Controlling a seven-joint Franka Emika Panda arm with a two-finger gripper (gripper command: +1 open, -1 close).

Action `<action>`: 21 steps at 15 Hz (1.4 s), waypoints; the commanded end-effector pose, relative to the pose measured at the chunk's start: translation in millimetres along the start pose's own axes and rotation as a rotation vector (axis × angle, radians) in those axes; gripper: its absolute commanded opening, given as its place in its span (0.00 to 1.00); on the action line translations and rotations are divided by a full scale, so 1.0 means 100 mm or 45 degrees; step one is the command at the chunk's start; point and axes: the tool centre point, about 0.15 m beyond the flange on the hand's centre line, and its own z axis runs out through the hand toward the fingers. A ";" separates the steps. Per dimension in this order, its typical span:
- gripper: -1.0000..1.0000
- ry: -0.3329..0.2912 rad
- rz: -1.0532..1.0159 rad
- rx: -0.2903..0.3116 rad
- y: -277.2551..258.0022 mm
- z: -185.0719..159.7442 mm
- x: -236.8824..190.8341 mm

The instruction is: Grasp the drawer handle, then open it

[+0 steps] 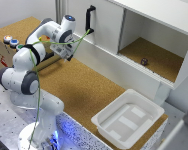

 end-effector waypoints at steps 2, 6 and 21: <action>1.00 0.001 -0.030 -0.010 -0.53 0.39 0.45; 1.00 0.011 -0.084 -0.019 -0.88 0.58 0.46; 1.00 -0.002 0.237 0.110 -1.10 1.12 0.70</action>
